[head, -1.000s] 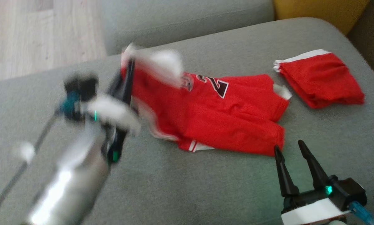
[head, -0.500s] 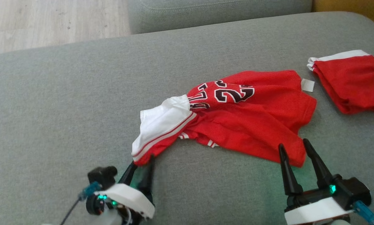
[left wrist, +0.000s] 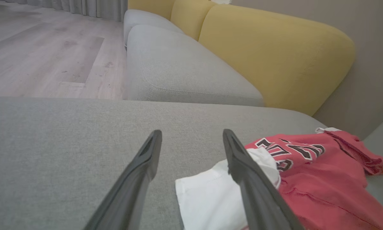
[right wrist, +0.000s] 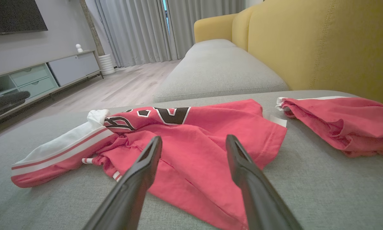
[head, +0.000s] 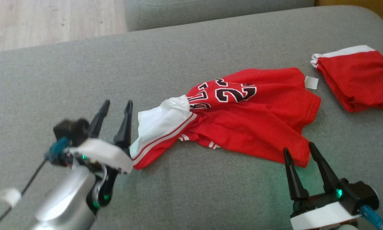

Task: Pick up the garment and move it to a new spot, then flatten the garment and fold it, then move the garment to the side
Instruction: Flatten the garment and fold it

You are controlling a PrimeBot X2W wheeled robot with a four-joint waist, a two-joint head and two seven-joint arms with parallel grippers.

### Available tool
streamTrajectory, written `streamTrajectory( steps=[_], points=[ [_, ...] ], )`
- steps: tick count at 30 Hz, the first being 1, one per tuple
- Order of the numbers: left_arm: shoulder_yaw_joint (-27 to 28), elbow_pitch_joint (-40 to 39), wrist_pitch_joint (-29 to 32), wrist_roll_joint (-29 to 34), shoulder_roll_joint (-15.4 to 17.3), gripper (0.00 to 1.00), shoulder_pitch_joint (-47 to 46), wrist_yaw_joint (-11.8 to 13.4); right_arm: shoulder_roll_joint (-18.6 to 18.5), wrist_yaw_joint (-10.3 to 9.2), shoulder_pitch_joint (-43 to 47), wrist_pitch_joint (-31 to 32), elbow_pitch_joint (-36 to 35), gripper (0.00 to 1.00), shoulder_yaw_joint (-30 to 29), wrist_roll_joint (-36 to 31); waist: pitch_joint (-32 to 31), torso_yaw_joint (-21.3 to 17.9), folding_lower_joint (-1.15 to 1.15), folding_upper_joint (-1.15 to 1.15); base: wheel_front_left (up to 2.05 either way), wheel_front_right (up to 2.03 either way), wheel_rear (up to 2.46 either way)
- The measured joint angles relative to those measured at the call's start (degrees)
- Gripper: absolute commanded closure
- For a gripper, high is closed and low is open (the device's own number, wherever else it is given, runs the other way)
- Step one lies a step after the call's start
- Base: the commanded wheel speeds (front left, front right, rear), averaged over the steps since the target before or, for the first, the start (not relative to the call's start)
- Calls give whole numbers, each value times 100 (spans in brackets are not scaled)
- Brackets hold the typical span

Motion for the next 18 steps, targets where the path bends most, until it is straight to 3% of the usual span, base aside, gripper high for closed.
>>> streamTrajectory(
  steps=[3, 11, 18],
  points=[
    [-145, 167, 409, 149, 41, 0, -348, 67, -16, 0, -7, 0, 1, 0, 35, 0, 84, -40, 0, 0, 0, 0, 0],
    [-827, 1844, 1020, 720, -278, 0, -1026, 5, -76, 0, -348, 0, 2, 0, 119, 0, 368, -171, 0, 0, 0, 0, 0],
    [-939, 2910, 801, 808, -586, 0, -1484, -278, -92, 0, -348, 0, 7, 0, 136, 0, 511, -282, 1, 0, 0, 0, 0]
  ],
)
